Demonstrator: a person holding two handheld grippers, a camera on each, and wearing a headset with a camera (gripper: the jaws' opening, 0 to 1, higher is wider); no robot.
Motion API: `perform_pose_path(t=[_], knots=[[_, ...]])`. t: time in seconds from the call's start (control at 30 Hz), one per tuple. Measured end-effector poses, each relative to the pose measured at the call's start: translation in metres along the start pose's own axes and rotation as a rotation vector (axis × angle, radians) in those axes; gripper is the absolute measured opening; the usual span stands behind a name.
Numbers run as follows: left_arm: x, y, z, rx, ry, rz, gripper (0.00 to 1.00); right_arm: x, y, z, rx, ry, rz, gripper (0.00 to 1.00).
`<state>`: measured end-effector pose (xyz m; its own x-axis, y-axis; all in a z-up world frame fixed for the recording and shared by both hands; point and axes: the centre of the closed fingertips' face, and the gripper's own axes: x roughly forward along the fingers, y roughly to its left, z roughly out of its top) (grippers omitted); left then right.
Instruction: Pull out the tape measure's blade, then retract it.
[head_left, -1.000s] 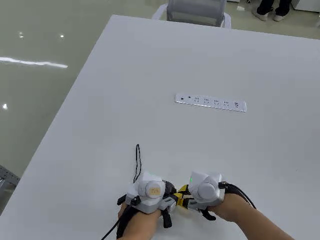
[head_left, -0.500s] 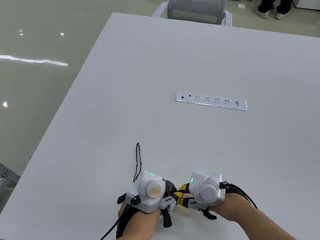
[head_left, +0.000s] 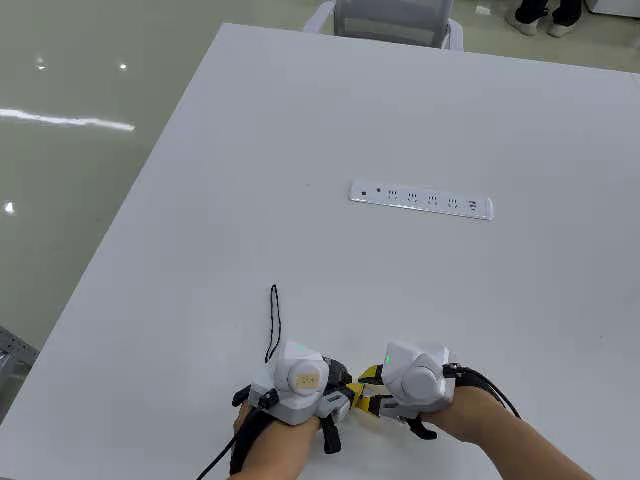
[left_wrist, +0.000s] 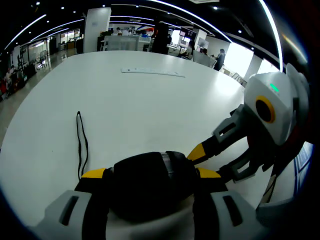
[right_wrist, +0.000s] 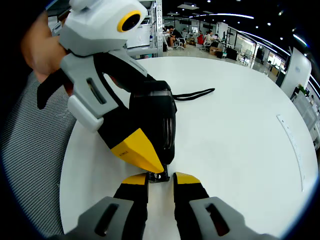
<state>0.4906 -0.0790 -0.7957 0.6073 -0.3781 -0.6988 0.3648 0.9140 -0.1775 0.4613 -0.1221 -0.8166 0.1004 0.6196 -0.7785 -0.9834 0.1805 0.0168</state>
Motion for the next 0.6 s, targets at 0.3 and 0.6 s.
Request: perform_pose_path(t=[0.3,0.6], knots=[[-0.0002,-0.0003,-0.0002,-0.002,0.002,0.0,0.66,-0.0014,0.0016,0.0016,0.018,0.003,0.001,0.14],[0.0001,-0.0006,0.0004,-0.003,0.0,0.002,0.66,0.0,0.0008,0.0024,0.042,-0.001,-0.004,0.14]])
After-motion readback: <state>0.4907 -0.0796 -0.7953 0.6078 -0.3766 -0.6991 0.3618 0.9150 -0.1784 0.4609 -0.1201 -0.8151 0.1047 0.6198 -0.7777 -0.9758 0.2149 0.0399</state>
